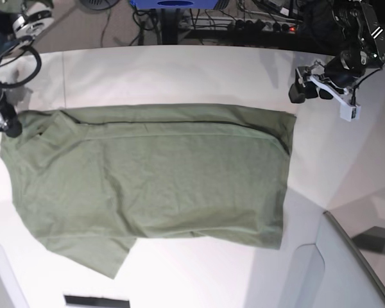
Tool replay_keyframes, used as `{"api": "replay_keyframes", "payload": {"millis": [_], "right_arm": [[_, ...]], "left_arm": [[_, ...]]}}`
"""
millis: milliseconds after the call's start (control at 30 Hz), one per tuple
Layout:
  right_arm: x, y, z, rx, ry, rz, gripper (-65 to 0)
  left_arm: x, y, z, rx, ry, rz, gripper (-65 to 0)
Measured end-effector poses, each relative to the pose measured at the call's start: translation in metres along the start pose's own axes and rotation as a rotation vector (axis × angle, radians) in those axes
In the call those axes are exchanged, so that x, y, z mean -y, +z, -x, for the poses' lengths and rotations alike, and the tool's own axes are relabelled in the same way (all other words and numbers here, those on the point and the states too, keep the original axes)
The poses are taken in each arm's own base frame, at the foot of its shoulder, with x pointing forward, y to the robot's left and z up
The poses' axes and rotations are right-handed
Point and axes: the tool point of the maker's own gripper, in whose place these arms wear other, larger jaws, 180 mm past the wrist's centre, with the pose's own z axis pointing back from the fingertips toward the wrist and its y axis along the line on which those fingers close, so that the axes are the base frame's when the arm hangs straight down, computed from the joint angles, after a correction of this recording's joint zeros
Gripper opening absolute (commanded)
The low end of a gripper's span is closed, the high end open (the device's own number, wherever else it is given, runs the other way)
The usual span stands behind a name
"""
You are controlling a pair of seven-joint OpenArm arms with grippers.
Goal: Layout the t-shirt on the table in an organized manner, then fold the t-shirt properly
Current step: 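Drag the shirt edge with both grippers to straighten it, then release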
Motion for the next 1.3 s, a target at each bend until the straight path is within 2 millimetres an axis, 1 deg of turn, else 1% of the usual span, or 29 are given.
{"api": "replay_keyframes", "payload": {"millis": [67,133,167,233,267,300,333,367,400,467,533,633,733,767,800,933,1033,1167,1200,1300], "right_arm": [[-0.002,-0.002,-0.001,0.021,-0.007,-0.003,-25.4],[-0.002,-0.003,-0.002,0.032,-0.012,-0.007,-28.1],[-0.003,-0.004,-0.002,0.029,-0.010,-0.005,-32.3],[-0.001,-0.004,0.001,0.018,-0.007,0.006,-45.3],[0.000,-0.005,0.003,0.010,-0.010,0.010,-54.0],[0.001,-0.004,0.006,-0.004,-0.010,0.014,-62.6],[0.002,-0.005,0.009,-0.015,-0.009,0.019,-65.0],[0.002,-0.006,0.011,-0.019,-0.014,0.019,-64.7],[0.002,-0.006,0.011,-0.019,-0.015,0.019,-62.7],[0.002,-0.006,0.011,-0.019,-0.015,0.019,-64.8],[0.002,-0.006,0.011,-0.019,-0.015,0.019,-65.0],[0.002,-0.006,0.011,-0.019,-0.015,0.019,-65.0],[0.002,-0.006,0.011,-0.019,-0.015,0.019,-65.0],[0.002,-0.006,0.011,-0.019,-0.015,0.019,-65.0],[0.002,-0.006,0.011,-0.020,-0.015,0.020,-65.0],[0.002,-0.006,0.011,-0.020,-0.015,0.020,-65.0],[0.002,-0.006,0.011,-0.020,-0.015,0.020,-65.0],[0.002,-0.006,0.011,-0.021,-0.013,0.019,-65.0],[0.002,-0.006,0.011,-0.020,-0.013,0.019,-65.0],[0.001,-0.007,0.012,-0.029,0.001,0.019,-65.0]], "left_arm": [[-0.003,-0.003,0.002,0.015,0.012,-0.002,-8.7],[0.004,-0.008,0.004,0.034,-0.013,0.017,-8.9],[0.010,-0.012,0.008,0.030,-0.024,0.035,-8.9],[0.024,-0.021,0.015,0.037,-0.023,0.080,-8.9],[0.029,-0.023,0.018,0.039,-0.012,0.101,-8.9],[0.029,-0.025,0.019,0.044,-0.006,0.106,-8.9],[0.029,-0.027,0.017,0.053,0.008,0.113,-8.9],[0.030,-0.029,0.015,0.058,0.013,0.116,-8.9],[0.031,-0.032,0.010,0.072,0.023,0.118,-8.9],[0.036,-0.039,0.002,0.092,0.041,0.125,-8.9],[0.041,-0.043,-0.002,0.097,0.047,0.137,-8.9],[0.042,-0.049,-0.008,0.104,0.059,0.149,-8.9],[0.043,-0.056,-0.018,0.115,0.067,0.156,-9.1],[0.044,-0.057,-0.019,0.117,0.069,0.157,-9.9],[0.044,-0.058,-0.020,0.117,0.069,0.159,-12.7],[0.040,-0.059,-0.018,0.121,0.084,0.140,-33.7],[0.032,-0.061,-0.017,0.137,0.133,0.087,-46.1],[0.029,-0.065,-0.012,0.132,0.161,0.078,-62.5],[0.028,-0.067,-0.013,0.136,0.174,0.080,-65.0],[0.028,-0.073,-0.019,0.145,0.187,0.088,-65.0]]}}
